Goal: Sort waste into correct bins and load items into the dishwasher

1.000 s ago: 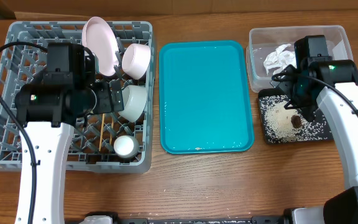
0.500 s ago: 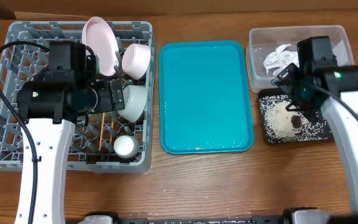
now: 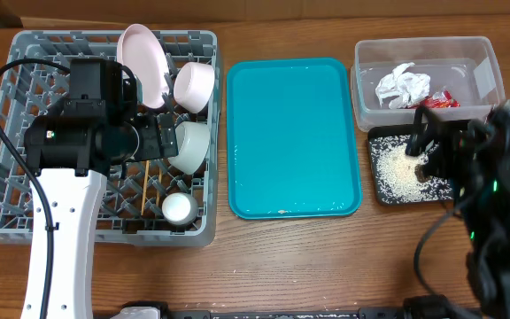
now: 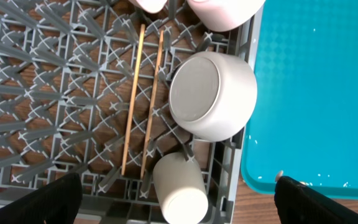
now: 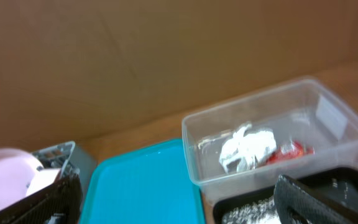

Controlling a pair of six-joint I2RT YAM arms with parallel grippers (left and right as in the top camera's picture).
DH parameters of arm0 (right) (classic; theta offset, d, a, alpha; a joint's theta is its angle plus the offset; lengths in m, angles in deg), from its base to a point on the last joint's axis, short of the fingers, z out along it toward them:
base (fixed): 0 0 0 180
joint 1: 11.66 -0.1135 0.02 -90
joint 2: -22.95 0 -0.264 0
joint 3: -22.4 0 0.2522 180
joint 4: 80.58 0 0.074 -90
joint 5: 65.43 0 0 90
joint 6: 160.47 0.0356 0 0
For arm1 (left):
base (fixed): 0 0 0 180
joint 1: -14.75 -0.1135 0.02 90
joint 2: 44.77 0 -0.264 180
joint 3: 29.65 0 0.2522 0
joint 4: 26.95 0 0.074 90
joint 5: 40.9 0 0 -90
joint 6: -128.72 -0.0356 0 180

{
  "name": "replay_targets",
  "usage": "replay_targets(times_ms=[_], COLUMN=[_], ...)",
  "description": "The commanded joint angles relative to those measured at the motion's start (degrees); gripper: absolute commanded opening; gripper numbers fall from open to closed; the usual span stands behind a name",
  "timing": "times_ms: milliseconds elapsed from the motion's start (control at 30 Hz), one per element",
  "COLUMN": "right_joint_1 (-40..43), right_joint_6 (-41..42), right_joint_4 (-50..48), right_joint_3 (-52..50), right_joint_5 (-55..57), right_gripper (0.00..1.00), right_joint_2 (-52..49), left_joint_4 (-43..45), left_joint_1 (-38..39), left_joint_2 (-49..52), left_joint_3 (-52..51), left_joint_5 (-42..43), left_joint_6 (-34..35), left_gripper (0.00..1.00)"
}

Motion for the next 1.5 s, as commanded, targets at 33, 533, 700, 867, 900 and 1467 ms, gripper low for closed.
replay_targets(times_ms=[33, 533, 700, 867, 900, 1467], right_joint_1=[0.0, 1.0, 1.0, 1.0, 1.0, 0.9], right_joint_6=[-10.3, -10.3, -10.4, -10.4, -10.4, -10.3], right_joint_4=[-6.2, -22.0, -22.2, -27.0, -28.6, -27.5], right_joint_3=[-12.4, -44.0, -48.5, -52.3, -53.1, -53.2], right_joint_5=[-6.2, -14.2, -13.9, -13.9, -13.9, -13.2], right_gripper=[1.0, 1.0, 1.0, 1.0, 1.0, 1.0], right_joint_2=[9.6, 35.5, 39.5, 40.5, 40.5, 40.4], left_joint_4=[0.0, 0.0, 0.0, 0.0, 0.0, 0.0], left_joint_1=[-0.2, -0.2, -0.2, -0.2, -0.2, -0.2], left_joint_2=[0.2, 0.2, 0.2, 0.2, 0.2, 0.2], left_joint_3=[0.6, 0.7, 0.6, 0.7, 0.6, 0.6], left_joint_5=[0.4, 0.4, 0.4, 0.4, 0.4, 0.4], left_joint_6=[0.6, 0.6, 0.6, 0.5, 0.6, 0.6], left_gripper=[1.0, 1.0, 1.0, 1.0, 1.0, 1.0])
